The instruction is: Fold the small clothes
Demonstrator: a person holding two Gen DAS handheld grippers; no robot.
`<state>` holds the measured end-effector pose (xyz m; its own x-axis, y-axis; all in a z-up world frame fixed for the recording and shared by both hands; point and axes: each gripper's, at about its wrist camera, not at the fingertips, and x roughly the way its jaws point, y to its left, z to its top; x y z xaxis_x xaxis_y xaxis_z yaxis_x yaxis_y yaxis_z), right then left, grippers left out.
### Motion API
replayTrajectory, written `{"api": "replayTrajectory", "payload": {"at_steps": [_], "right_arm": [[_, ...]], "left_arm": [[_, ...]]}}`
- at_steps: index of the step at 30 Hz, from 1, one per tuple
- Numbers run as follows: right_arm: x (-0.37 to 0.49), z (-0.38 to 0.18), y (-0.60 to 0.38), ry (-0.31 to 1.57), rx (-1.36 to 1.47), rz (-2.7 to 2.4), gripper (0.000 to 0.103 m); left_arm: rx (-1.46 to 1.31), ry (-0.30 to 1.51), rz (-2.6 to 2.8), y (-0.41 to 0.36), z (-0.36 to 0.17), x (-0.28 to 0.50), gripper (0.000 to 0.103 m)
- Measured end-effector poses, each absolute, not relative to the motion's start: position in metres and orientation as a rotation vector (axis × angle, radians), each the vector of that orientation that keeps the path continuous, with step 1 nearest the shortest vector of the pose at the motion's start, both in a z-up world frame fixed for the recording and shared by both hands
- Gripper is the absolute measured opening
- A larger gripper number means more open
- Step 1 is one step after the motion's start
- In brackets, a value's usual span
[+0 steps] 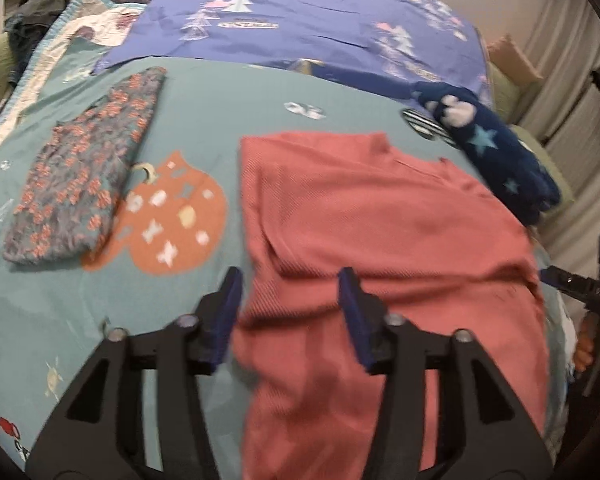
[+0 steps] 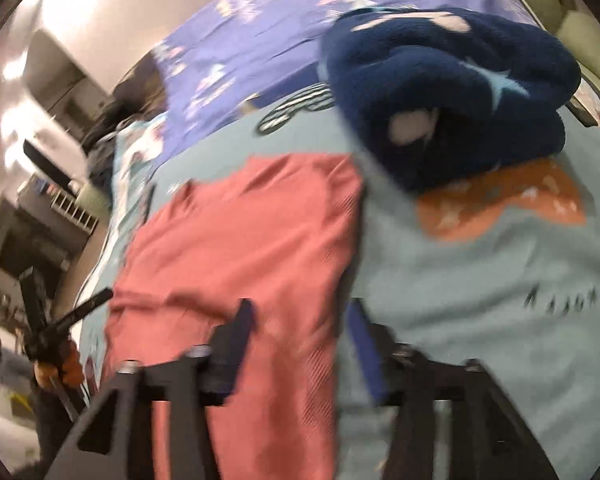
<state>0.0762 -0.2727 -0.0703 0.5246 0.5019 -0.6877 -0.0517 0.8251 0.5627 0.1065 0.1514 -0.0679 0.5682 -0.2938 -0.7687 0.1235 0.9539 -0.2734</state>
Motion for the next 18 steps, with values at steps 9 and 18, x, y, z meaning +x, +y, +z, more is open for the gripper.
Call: {"api": "replayTrajectory", "payload": {"at_steps": [9,18], "right_arm": [[0.058,-0.107,-0.298,1.017,0.648,0.244,0.005],[-0.008,-0.096,-0.288,1.024,0.604,0.311,0.033]], "left_arm": [[-0.132,0.958,-0.126,0.169,-0.086,0.084,0.002],[-0.247,0.947,-0.284,0.178,-0.089,0.03,0.051]]}}
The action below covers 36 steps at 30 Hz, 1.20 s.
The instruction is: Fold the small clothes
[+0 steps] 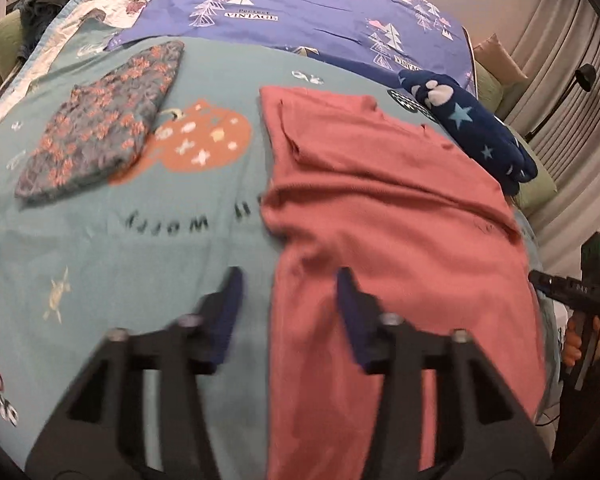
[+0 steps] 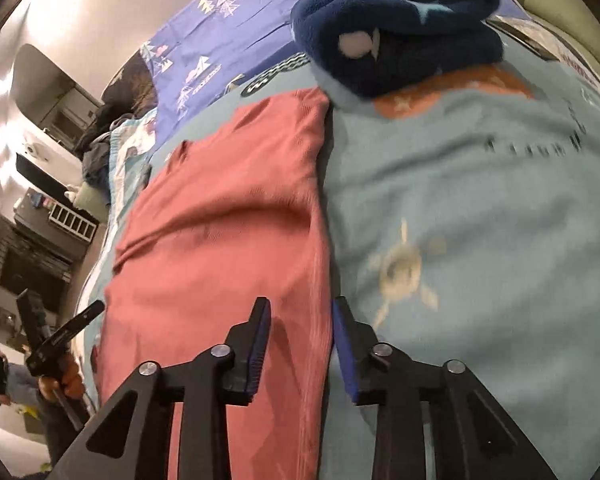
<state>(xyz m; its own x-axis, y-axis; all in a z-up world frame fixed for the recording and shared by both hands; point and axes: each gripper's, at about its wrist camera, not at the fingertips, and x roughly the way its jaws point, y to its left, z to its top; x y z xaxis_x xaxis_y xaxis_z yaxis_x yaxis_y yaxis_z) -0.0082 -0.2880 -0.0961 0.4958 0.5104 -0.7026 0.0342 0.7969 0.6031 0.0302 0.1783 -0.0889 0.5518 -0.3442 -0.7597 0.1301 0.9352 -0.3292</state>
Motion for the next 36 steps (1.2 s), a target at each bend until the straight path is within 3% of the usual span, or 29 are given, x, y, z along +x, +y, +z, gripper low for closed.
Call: {"api": "replayTrajectory", "payload": {"at_steps": [2,4,5,6,7,12,15,17,19,21,34,35,36], "right_arm": [[-0.016,-0.097,-0.279,1.022,0.593,0.326,0.035],[-0.035,-0.095,-0.278,1.02,0.584,0.351,0.04],[-0.04,-0.095,-0.274,1.019,0.577,0.372,0.04],[-0.043,-0.095,-0.27,1.021,0.563,0.38,0.033],[-0.044,-0.096,-0.266,1.023,0.52,0.348,0.001],[-0.051,-0.102,-0.292,1.002,0.65,0.242,0.003],[-0.063,-0.102,-0.293,1.01,0.658,0.278,0.012],[-0.077,-0.096,-0.289,1.003,0.644,0.316,0.025],[-0.094,-0.092,-0.282,0.992,0.611,0.331,0.035],[-0.111,-0.091,-0.278,0.997,0.592,0.343,0.036],[-0.203,-0.111,-0.254,1.049,0.603,0.408,0.039],[-0.204,-0.113,-0.255,1.049,0.607,0.414,0.039],[-0.206,-0.115,-0.254,1.048,0.619,0.422,0.039]], "left_arm": [[-0.258,0.981,-0.306,0.176,-0.098,0.026,0.045],[-0.25,0.96,-0.333,0.174,-0.098,0.018,0.005],[-0.273,0.967,-0.355,0.175,-0.098,0.016,0.004],[-0.287,0.957,-0.341,0.177,-0.096,0.014,0.004],[-0.275,0.956,-0.319,0.178,-0.094,0.013,0.004],[-0.327,0.95,-0.311,0.197,-0.094,-0.005,0.004],[-0.372,0.955,-0.314,0.205,-0.094,-0.018,0.006],[-0.39,0.953,-0.346,0.207,-0.092,-0.03,0.017],[-0.35,0.939,-0.352,0.206,-0.088,-0.049,0.04],[-0.321,0.943,-0.372,0.204,-0.089,-0.065,0.045],[-0.295,0.947,-0.453,0.214,-0.107,-0.153,0.049],[-0.297,0.943,-0.459,0.213,-0.108,-0.156,0.047],[-0.293,0.939,-0.466,0.212,-0.108,-0.158,0.031]]}}
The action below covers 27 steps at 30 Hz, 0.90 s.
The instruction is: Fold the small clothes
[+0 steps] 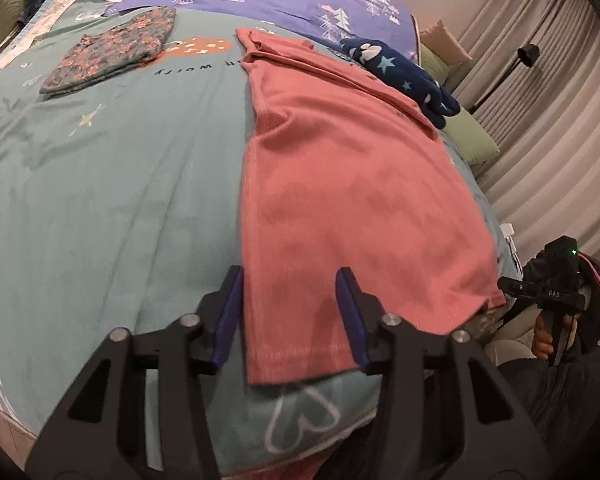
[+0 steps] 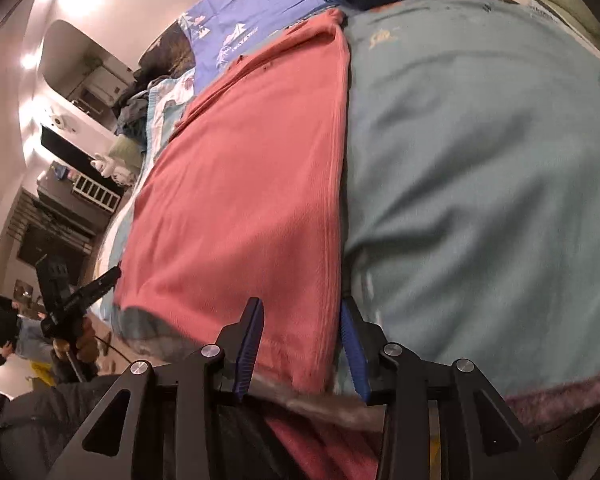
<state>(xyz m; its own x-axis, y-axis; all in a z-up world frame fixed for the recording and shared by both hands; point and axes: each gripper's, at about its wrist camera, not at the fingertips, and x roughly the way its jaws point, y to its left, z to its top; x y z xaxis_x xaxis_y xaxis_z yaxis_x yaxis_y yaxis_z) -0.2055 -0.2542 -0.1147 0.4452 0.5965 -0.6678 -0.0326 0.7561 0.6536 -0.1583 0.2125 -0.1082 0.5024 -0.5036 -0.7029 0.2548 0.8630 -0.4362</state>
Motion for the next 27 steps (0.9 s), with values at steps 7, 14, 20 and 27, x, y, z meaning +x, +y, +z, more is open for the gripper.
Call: {"api": "replayTrajectory", "payload": {"at_steps": [7,14,20,27], "right_arm": [[-0.209,-0.125,-0.253,1.046,0.754,0.502,0.004],[-0.212,-0.083,-0.285,0.83,0.907,0.578,0.004],[-0.214,-0.043,-0.29,0.689,0.901,0.652,0.004],[-0.194,-0.021,-0.292,0.624,0.878,0.68,0.004]], "left_arm": [[-0.398,0.92,-0.49,0.217,-0.106,-0.17,0.004],[-0.425,0.741,-0.561,0.228,-0.041,-0.185,0.004],[-0.42,0.7,-0.574,0.224,-0.02,-0.179,0.005],[-0.474,0.629,-0.589,0.226,0.005,-0.148,0.005]]}}
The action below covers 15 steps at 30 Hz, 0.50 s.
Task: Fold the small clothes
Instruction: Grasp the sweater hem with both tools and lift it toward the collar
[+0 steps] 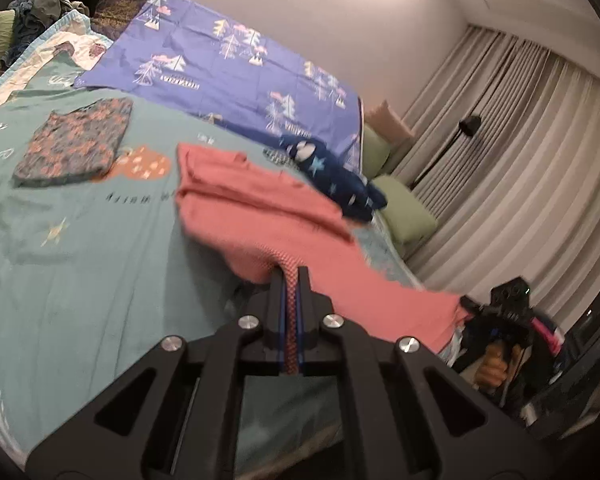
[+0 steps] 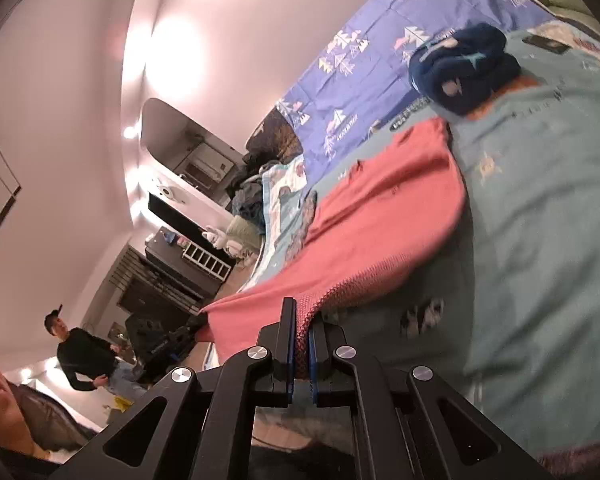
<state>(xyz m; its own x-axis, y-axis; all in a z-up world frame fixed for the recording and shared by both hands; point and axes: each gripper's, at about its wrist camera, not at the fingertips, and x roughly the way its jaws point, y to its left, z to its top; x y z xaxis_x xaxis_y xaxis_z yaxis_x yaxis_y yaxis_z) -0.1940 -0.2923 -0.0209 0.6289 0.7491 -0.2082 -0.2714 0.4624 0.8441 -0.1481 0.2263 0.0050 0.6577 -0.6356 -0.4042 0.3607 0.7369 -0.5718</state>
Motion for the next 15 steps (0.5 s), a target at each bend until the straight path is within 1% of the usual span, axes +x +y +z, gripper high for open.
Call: {"api": "replayTrajectory", "payload": {"at_steps": [8,15], "right_arm": [[-0.15,0.006,-0.304,0.544,0.869,0.662,0.004],[-0.094,0.031,-0.307,0.515,0.815,0.612,0.004]], "left_arm": [[-0.442,0.575,-0.582,0.209,0.04,-0.096,0.005],[-0.445,0.595,-0.552,0.197,0.051,-0.042,0.005]]}}
